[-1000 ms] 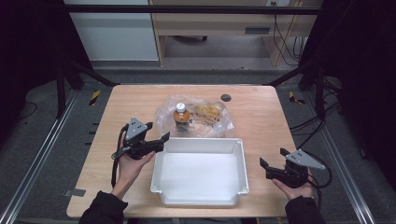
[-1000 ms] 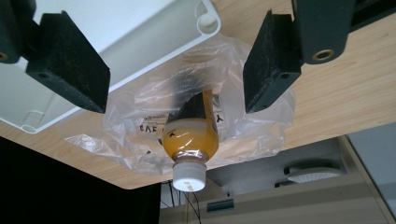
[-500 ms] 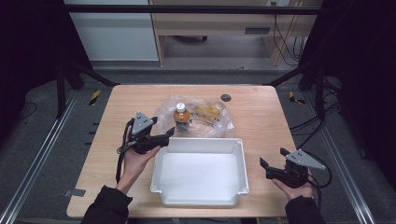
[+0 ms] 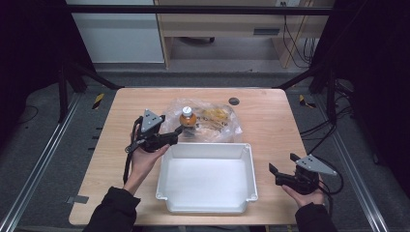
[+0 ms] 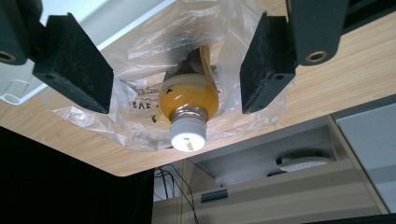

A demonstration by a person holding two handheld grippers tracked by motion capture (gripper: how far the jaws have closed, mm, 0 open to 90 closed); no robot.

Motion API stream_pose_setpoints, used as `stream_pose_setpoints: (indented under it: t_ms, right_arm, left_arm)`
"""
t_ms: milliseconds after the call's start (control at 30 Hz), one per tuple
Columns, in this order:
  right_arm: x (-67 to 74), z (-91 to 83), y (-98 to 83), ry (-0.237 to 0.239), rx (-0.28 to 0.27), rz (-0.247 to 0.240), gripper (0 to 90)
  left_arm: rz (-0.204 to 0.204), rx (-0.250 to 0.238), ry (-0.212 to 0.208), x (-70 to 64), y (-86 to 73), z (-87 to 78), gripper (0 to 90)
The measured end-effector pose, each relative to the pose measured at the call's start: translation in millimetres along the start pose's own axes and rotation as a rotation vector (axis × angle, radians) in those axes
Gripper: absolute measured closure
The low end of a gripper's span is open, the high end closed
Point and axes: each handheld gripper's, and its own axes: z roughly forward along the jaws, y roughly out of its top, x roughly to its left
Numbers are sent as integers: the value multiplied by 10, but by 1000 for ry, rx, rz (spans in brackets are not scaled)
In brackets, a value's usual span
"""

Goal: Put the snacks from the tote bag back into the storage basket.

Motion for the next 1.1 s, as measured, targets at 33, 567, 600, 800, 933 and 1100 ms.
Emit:
stream_pose_setpoints:
  t_ms: [33, 567, 600, 800, 933, 1100]
  right_arm:
    - [-1, 0, 0, 0, 0, 0, 127]
    - [-7, 0, 0, 2, -1, 3, 127]
    - [-6, 0, -1, 3, -2, 4, 127]
    - [-8, 1, 0, 3, -1, 5, 127]
    - [-6, 2, 0, 5, -1, 8, 127]
    - [-7, 5, 0, 5, -1, 8, 127]
  left_arm:
    - [-2, 1, 0, 2, 9, 13, 258]
    - [8, -1, 15, -52, 150, 191, 277]
    - [12, 3, 20, -51, 156, 207, 277]
    - [5, 1, 29, -41, 186, 258, 278]
    - [1, -6, 32, -30, 195, 284, 277]
    - [-2, -11, 36, -21, 209, 338, 277]
